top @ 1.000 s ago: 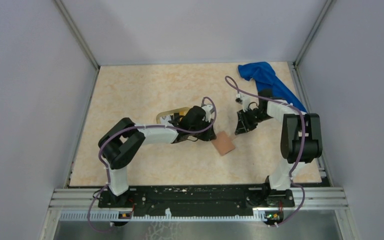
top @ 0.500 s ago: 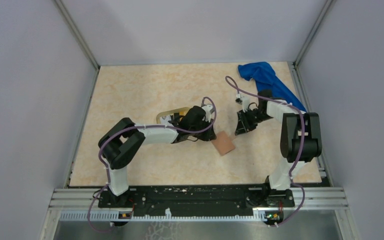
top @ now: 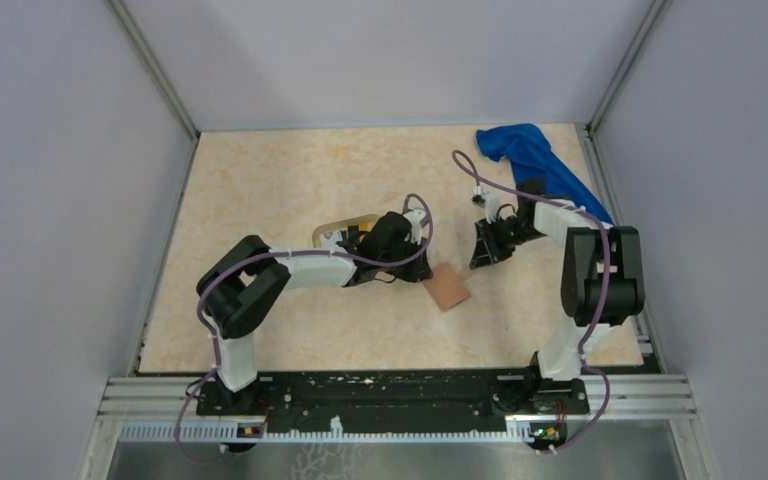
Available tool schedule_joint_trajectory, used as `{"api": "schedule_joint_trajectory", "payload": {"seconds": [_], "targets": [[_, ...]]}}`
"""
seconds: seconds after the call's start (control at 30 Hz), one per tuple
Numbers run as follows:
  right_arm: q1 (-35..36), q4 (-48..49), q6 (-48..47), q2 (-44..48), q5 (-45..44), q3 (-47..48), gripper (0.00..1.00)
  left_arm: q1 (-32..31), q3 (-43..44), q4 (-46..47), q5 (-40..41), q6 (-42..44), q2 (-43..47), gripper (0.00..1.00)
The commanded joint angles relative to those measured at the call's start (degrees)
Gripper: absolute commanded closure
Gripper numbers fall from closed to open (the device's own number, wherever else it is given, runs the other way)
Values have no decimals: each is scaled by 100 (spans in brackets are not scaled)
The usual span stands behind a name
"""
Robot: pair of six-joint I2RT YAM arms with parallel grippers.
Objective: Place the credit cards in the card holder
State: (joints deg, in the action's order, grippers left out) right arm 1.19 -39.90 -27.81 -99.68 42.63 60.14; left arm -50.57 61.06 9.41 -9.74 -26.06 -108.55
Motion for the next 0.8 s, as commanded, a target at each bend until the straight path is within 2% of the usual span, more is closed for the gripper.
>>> {"api": "schedule_joint_trajectory", "payload": {"seconds": [0.0,0.37,0.53,0.6,0.77], "targets": [[-66,109,17,304,180,191,81,-6,3,-195,-173,11,-132,80],[-76,45,-28,293,164,200,88,-6,20,-213,-181,22,-149,80],[-75,-44,-151,340,186,231,97,-6,33,-211,-203,29,-157,80],[-76,-46,-245,446,284,202,100,-6,38,-211,-234,39,-153,80],[7,14,-421,980,504,53,100,-6,47,-135,-394,13,-187,81]]}}
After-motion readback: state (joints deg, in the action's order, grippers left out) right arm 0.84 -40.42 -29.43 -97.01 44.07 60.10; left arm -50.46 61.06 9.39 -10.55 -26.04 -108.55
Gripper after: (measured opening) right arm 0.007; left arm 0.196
